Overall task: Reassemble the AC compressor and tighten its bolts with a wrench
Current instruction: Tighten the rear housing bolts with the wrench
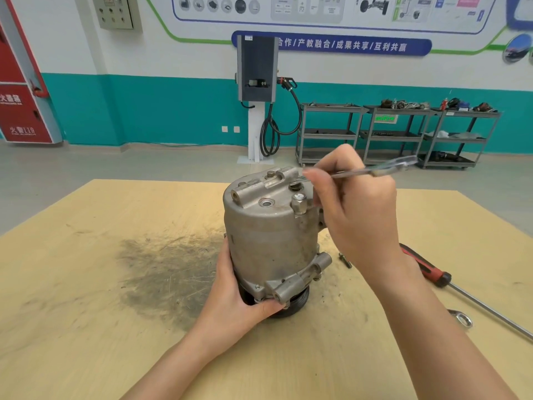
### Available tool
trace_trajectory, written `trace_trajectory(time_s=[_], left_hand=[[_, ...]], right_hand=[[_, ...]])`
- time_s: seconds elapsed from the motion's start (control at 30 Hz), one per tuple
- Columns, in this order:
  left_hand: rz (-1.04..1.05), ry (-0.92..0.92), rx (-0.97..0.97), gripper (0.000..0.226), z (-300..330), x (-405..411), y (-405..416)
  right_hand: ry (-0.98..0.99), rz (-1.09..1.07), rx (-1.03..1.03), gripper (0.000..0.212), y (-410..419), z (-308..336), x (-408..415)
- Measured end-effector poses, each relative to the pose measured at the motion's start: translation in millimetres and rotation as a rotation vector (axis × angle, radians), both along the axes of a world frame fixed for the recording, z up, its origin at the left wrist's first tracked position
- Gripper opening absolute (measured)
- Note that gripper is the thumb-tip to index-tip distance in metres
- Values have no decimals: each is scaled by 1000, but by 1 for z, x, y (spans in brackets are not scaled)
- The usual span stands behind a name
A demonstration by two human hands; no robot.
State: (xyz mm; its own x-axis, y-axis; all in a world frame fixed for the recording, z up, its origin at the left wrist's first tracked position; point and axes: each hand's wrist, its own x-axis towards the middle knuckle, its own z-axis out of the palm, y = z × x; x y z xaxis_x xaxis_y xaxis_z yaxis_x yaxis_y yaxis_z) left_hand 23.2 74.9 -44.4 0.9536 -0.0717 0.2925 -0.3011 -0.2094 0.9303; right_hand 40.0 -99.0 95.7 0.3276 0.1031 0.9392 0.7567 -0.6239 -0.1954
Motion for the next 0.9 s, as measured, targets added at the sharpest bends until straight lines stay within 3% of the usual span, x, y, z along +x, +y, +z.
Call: trace_trajectory(time_s=[0.1,0.23,0.43,0.57,0.7,0.9], left_hand=[[4,8,3,123,1,0,0],[4,10,7,122,0,0,0],[6,11,2,122,0,0,-1],[-7,13,-6,124,1,0,-1],[-3,19,-2,127,1,0,0],[7,6,2,125,-1,1,-1]], right_hand=[[-3,6,29,44,0,3,-4],[219,269,318,27,-7,7,-2],[542,456,561,37,-16,3,13],[641,500,589,39,-20,0,20],[470,425,468,31,-14,-2,15],[-82,-76,-60,41,-2,0,1]])
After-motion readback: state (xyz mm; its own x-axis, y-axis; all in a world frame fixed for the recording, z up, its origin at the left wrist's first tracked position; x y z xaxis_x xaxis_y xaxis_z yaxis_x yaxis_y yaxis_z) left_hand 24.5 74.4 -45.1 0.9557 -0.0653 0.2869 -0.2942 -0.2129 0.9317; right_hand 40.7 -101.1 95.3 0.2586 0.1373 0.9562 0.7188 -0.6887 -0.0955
